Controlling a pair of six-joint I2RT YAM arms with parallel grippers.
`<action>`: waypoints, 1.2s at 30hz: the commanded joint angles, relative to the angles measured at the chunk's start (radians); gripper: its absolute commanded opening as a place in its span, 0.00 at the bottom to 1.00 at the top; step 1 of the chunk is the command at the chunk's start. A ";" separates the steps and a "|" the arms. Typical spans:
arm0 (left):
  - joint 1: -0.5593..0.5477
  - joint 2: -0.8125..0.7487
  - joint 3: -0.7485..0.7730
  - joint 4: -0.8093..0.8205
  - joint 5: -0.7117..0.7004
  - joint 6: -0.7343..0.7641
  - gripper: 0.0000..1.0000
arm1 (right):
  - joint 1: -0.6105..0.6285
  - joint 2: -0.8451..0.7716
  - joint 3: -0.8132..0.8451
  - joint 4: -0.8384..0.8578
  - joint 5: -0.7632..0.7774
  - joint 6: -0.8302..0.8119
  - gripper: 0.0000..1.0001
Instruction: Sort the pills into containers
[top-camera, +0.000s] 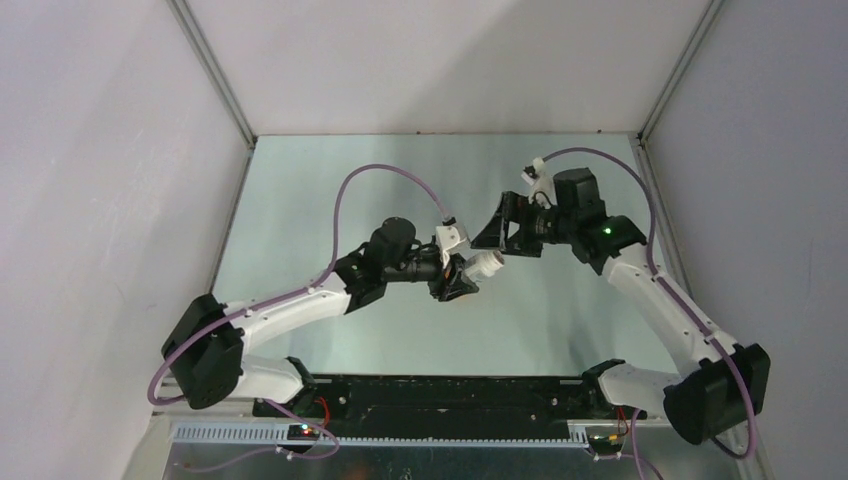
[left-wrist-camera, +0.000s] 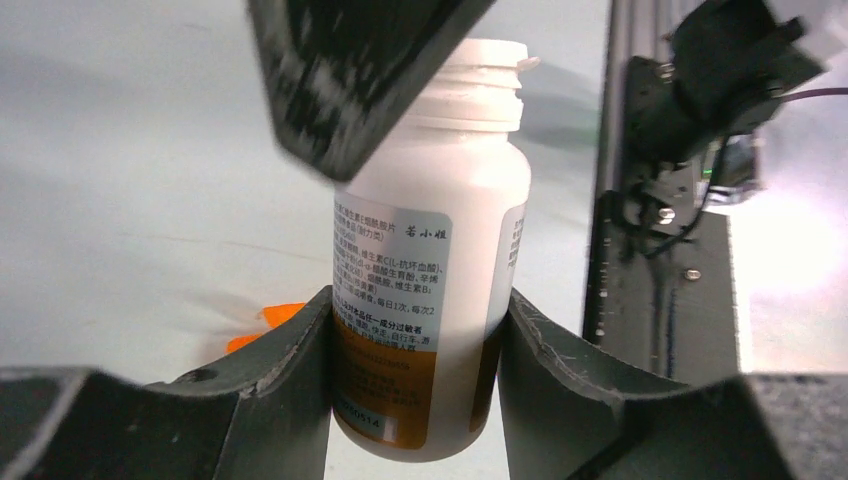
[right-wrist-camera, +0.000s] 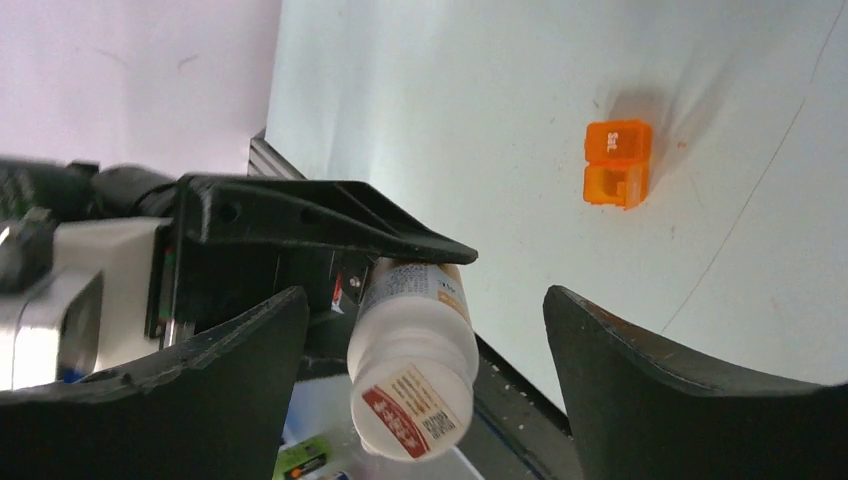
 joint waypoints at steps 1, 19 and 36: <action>0.038 -0.059 0.028 0.044 0.224 -0.096 0.00 | -0.021 -0.106 0.042 0.025 -0.106 -0.196 0.92; 0.097 -0.090 0.097 0.077 0.469 -0.227 0.00 | 0.133 -0.235 0.041 0.044 -0.047 -0.361 0.60; 0.097 -0.134 0.052 0.114 0.463 -0.177 0.00 | 0.100 -0.232 0.024 0.185 -0.297 -0.168 0.29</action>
